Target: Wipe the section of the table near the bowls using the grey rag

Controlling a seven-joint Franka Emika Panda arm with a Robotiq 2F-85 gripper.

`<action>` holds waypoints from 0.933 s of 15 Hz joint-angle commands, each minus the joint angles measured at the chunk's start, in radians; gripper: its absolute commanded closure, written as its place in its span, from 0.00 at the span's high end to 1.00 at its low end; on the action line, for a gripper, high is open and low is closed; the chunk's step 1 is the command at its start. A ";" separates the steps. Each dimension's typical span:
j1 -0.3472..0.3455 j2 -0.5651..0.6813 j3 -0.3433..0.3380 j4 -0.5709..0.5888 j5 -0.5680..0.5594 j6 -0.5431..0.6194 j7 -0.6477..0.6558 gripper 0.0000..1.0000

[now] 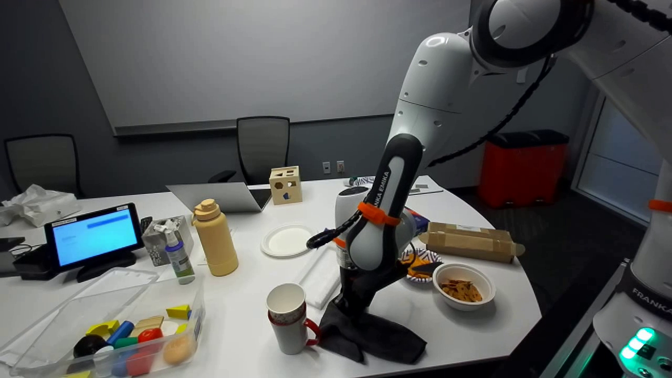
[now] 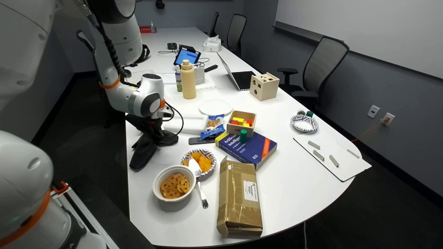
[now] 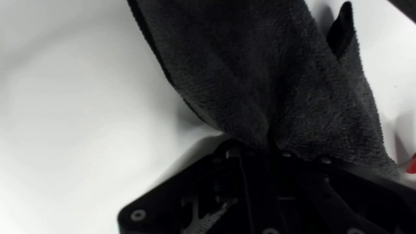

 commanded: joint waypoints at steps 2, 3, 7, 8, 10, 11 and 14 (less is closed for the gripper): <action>0.020 -0.089 -0.058 -0.105 0.002 -0.113 -0.003 0.02; 0.036 -0.108 -0.089 -0.126 -0.009 -0.136 0.017 0.02; 0.086 -0.143 -0.208 -0.173 -0.062 -0.181 0.088 0.02; 0.105 -0.141 -0.238 -0.178 -0.081 -0.166 0.110 0.02; 0.133 -0.109 -0.281 -0.167 -0.111 -0.128 0.146 0.02; 0.142 -0.094 -0.292 -0.159 -0.121 -0.111 0.160 0.02; 0.160 -0.048 -0.288 -0.135 -0.108 -0.045 0.190 0.02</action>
